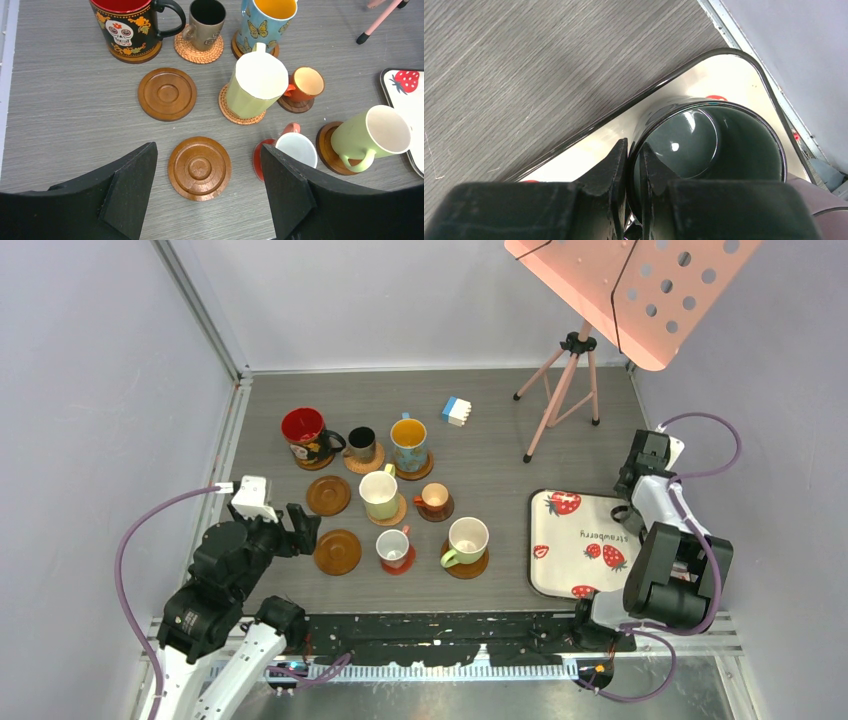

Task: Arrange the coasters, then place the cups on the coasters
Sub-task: Pick up the cup from the tray.

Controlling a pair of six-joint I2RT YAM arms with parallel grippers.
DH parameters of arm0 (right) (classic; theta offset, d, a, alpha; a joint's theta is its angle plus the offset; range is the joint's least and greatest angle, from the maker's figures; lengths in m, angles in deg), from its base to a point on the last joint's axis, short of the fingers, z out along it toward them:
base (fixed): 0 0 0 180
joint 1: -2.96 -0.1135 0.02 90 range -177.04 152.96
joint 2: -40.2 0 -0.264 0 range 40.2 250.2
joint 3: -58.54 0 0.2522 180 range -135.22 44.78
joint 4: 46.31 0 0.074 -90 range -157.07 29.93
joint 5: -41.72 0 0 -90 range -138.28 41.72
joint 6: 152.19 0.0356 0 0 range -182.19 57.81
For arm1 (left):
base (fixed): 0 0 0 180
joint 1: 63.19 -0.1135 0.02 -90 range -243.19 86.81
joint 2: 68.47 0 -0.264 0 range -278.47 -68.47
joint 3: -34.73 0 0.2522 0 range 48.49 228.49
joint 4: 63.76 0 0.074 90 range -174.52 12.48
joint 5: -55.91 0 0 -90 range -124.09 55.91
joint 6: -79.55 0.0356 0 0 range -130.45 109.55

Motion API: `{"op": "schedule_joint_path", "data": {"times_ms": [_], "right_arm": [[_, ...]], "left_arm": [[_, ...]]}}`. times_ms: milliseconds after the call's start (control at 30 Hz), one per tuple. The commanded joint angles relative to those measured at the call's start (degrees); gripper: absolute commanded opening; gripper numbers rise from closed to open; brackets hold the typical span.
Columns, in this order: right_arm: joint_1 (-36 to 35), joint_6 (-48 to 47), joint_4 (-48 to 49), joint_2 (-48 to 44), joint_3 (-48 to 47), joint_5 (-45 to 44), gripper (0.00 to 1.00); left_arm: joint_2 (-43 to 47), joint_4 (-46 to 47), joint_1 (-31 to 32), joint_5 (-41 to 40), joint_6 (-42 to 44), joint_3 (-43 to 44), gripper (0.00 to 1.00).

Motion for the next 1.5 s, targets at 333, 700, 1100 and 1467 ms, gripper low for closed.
{"op": "schedule_joint_path", "data": {"times_ms": [333,700,1100,1467], "right_arm": [[-9.5,1.3,-5.2,-6.8,-5.0,-4.5,0.05],[-17.9,1.1,-12.0,-15.9,-6.3,-0.4,0.05],[-35.5,0.3,-15.9,-24.8,-9.3,3.1,0.05],[-55.7,-12.3,-10.9,-25.9,-17.6,10.6,0.05]], "left_arm": [[0.2,1.3,0.2,-2.3,0.6,0.0,0.78],[-0.5,1.2,0.2,-1.7,0.3,0.0,0.78],[-2.4,1.6,0.2,0.6,-2.0,0.8,0.78],[-6.8,-3.2,0.2,6.3,-9.0,7.2,0.77]]}}
